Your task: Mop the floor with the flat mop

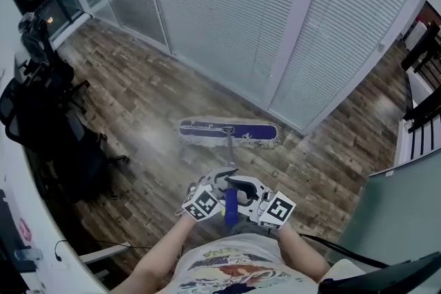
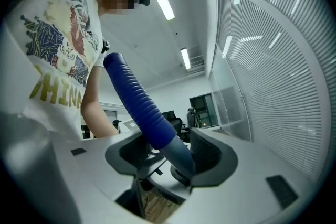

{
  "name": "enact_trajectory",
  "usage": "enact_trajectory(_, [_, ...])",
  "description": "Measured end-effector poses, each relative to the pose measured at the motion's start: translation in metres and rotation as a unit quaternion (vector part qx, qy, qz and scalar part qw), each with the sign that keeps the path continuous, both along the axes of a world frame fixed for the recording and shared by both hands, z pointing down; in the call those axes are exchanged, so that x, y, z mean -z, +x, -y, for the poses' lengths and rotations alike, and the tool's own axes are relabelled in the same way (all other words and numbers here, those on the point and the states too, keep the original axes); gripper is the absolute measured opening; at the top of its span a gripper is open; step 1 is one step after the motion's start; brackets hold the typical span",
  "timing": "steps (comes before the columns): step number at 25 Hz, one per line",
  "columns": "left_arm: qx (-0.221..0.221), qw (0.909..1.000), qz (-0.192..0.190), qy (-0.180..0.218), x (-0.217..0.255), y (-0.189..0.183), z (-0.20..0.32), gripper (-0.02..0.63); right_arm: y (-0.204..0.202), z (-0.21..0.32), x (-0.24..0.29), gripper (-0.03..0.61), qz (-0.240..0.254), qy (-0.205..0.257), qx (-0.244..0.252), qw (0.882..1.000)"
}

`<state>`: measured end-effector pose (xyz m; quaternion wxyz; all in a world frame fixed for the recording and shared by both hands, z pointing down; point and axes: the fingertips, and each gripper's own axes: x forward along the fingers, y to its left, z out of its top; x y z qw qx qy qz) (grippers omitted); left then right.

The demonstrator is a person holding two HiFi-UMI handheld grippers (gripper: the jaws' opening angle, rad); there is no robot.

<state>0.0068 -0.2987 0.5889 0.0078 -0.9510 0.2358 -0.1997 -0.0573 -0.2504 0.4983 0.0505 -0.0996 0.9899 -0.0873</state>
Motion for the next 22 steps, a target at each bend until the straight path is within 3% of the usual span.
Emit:
enact_trajectory(6, [0.017,0.9998,-0.004,-0.003,-0.006,0.004,0.081,0.143,0.007,0.08,-0.005,0.229,0.006,0.001,0.004,1.0])
enact_trajectory(11, [0.008,0.9999,0.006,-0.006,-0.002,0.002,0.114,0.143,0.005,0.114,0.001,0.229,0.012,-0.003,-0.002,1.0])
enact_trajectory(16, [0.014,0.9997,-0.001,-0.022,-0.01,0.001,0.095,0.144,0.004,0.094,-0.004,0.232,0.009,-0.029,0.0,1.0])
enact_trajectory(22, [0.018,0.9996,-0.009,-0.02,0.006,0.001,0.041,0.144,0.002,0.039,0.004,0.233,0.01,-0.028,0.007,1.0])
